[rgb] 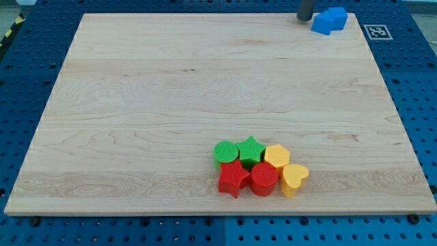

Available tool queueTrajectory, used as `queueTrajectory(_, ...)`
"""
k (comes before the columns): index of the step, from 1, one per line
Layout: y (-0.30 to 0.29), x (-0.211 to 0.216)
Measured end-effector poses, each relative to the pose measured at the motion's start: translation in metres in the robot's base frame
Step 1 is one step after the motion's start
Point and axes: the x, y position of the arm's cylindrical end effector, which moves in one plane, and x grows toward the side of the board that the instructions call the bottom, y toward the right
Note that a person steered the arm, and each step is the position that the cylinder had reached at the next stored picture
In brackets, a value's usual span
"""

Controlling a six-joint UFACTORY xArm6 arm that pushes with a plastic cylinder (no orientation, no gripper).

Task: Push blue cube and blue triangle slightly left

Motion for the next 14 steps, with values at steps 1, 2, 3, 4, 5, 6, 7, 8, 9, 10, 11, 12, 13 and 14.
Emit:
queueTrajectory(1, 0.0, 0.0)
queueTrajectory(2, -0.019, 0.001)
queueTrajectory(3, -0.083, 0.018)
queueTrajectory(4, -0.117, 0.051)
queueTrajectory(5, -0.073, 0.067)
queueTrajectory(6, 0.035, 0.083)
queueTrajectory(7, 0.15, 0.084)
queueTrajectory(8, 0.162, 0.083)
queueTrajectory(9, 0.163, 0.044)
queueTrajectory(10, 0.158, 0.001)
queueTrajectory(11, 0.135, -0.014)
queueTrajectory(12, 0.098, -0.015)
queueTrajectory(13, 0.075, -0.005)
queueTrajectory(14, 0.064, 0.016)
